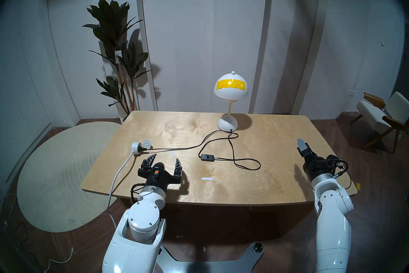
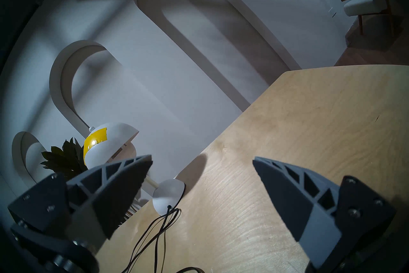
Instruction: Turn on the table lamp by pressing the switch
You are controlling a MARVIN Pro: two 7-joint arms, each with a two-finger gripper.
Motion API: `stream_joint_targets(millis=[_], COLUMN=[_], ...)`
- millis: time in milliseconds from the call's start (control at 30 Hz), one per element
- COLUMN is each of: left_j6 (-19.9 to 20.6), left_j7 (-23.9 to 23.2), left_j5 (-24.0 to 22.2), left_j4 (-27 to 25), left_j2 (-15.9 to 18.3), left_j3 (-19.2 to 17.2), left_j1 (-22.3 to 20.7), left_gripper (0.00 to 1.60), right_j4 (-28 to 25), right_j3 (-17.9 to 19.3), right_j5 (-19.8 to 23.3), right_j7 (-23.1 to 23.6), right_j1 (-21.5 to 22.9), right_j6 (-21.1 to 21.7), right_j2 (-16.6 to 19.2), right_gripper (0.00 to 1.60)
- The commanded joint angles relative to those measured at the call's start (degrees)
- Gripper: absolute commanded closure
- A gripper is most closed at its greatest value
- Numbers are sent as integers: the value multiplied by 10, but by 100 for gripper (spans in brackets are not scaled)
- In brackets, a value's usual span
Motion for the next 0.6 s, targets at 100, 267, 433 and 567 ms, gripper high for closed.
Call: stream_joint_targets(millis=[100, 267, 433, 567], left_j6=[54, 93, 141, 170], left_j7=[38, 53, 56, 49], left_j5=[178, 258, 319, 352], left_j4=[-39, -41, -40, -38], left_j2=[54, 61, 57, 53], left_j3=[60, 91, 119, 140], left_j1=[-52, -74, -89, -102], left_gripper=[0, 0, 0, 0], right_j4=[-13, -13, -14, -15], right_j3=[2, 2, 3, 3], right_j5=[3, 3, 3, 3], right_j7=[3, 4, 4, 4], right_j1=[5, 5, 4, 4], right_j6=[-3, -3, -3, -3], right_j2=[1, 1, 0, 0], right_gripper=[0, 0, 0, 0])
